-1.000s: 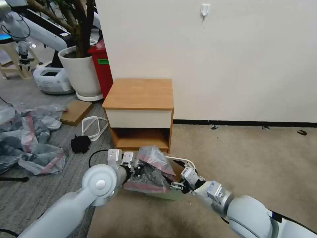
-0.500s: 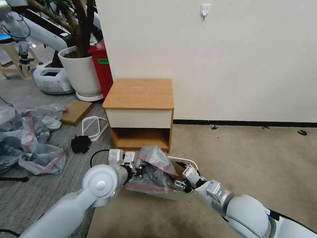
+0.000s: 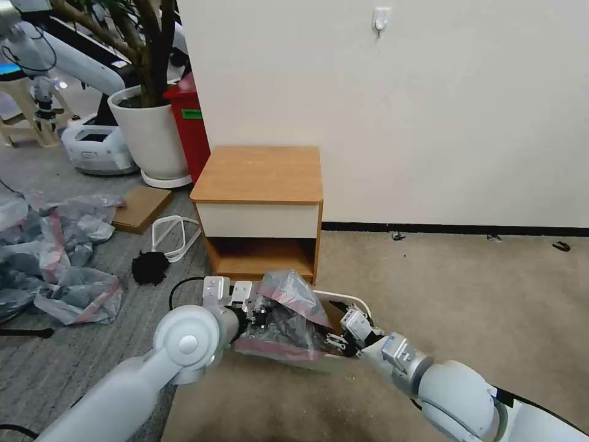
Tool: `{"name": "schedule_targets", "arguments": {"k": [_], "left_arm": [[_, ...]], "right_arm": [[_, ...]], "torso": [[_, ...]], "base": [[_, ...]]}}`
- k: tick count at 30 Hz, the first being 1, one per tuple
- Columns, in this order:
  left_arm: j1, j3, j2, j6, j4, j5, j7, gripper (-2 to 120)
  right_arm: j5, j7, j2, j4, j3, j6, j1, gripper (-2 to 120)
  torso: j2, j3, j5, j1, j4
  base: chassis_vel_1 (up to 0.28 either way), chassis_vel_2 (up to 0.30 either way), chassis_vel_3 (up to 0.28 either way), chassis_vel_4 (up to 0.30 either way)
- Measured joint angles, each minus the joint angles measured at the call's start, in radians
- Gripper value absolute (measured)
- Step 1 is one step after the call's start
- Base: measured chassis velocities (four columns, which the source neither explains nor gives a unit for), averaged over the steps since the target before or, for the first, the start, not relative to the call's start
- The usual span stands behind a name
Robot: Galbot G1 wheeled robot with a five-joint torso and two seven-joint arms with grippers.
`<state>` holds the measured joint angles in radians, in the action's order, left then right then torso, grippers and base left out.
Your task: Pick up the garbage bag from the table and place it over the trash can.
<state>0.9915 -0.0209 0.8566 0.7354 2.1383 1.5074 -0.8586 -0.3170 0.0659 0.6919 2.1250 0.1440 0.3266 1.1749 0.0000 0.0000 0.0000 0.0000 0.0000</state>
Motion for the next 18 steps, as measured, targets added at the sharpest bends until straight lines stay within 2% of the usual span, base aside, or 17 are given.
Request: {"name": "schedule_targets", "arguments": {"k": [9, 14, 18], "left_arm": [[-0.004, -0.004, 0.000, 0.000, 0.003, 0.001, 0.001, 4], [-0.003, -0.005, -0.001, 0.000, 0.005, 0.001, 0.001, 4], [0.001, -0.008, 0.001, 0.000, 0.005, 0.001, 0.001, 4]], "right_arm": [[-0.002, 0.016, 0.018, -0.014, 0.014, 0.005, -0.010, 56], [-0.003, 0.023, 0.023, -0.014, 0.015, 0.006, -0.012, 52], [-0.004, 0.025, 0.027, -0.013, 0.014, 0.005, -0.010, 43]], "torso": [[0.000, 0.000, 0.0000, 0.000, 0.0000], [0.000, 0.000, 0.0000, 0.000, 0.0000], [0.000, 0.000, 0.0000, 0.000, 0.0000]], "base": [[0.000, 0.000, 0.000, 0.000], [0.000, 0.000, 0.000, 0.000], [0.000, 0.000, 0.000, 0.000]]}}
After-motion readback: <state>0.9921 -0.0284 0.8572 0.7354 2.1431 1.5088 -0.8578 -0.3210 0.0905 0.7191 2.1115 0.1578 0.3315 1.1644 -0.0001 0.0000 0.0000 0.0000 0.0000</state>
